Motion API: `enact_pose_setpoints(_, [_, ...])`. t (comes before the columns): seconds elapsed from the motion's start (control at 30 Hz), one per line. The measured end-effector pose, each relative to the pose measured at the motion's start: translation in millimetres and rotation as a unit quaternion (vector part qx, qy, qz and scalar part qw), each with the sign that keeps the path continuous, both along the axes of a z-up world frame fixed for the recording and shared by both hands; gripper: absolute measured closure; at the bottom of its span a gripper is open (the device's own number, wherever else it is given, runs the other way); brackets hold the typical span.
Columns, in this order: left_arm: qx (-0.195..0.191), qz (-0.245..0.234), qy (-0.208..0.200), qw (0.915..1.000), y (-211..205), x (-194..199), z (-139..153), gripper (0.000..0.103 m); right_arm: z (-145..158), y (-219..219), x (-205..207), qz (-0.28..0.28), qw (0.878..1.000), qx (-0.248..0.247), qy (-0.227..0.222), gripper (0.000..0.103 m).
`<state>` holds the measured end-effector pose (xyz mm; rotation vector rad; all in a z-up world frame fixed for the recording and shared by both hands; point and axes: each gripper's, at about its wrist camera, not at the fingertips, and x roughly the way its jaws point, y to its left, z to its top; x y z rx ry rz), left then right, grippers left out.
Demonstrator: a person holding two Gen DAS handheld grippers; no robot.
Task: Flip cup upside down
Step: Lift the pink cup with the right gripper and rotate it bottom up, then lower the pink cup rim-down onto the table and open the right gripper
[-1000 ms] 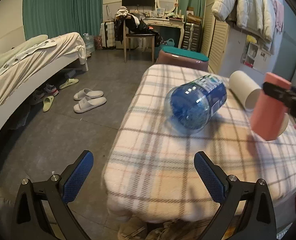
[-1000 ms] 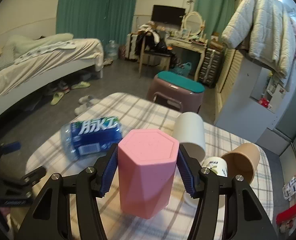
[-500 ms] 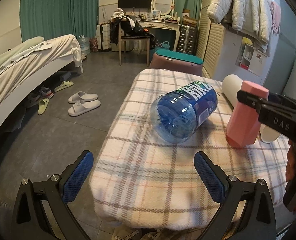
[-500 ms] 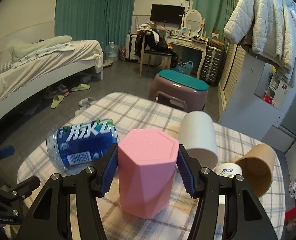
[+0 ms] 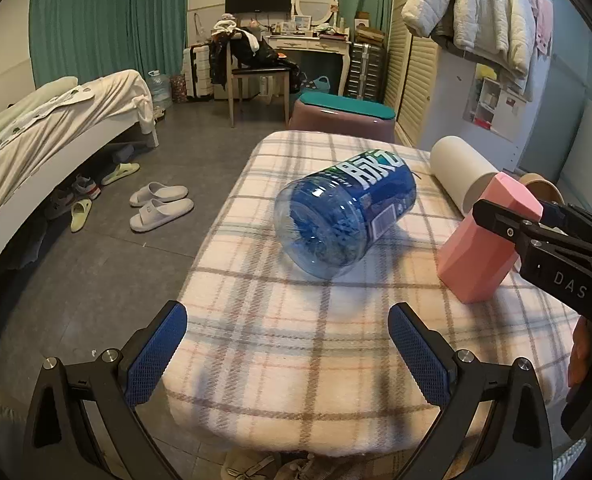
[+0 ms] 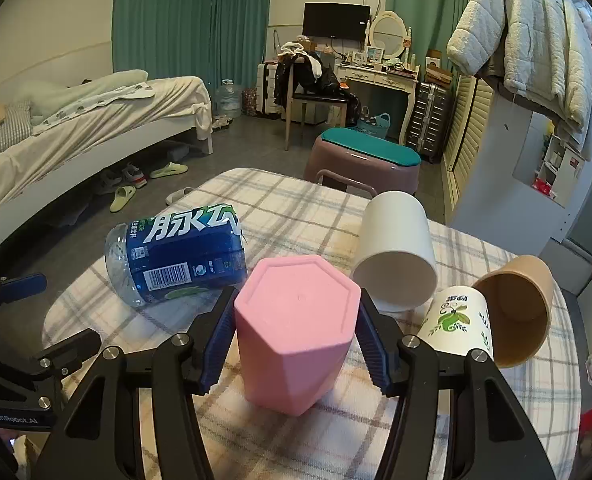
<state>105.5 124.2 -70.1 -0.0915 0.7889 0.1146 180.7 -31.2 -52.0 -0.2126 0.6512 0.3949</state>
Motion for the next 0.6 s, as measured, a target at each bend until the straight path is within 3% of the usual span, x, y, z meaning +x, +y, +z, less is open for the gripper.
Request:
enact_pose_setpoints(0.43, [0.002, -0.006, -0.002, 1.0000, -9, -4, 5, 0.000, 1, -8, -17, -0.003, 1.000, -0.007, 0.008, 0.046])
enact_pose_setpoints(0.6, [0.009, -0.005, -0.010, 0.9999, -12, -10, 14, 0.000, 15, -15, -26, -0.010, 1.000, 0.009, 0.009, 0.036])
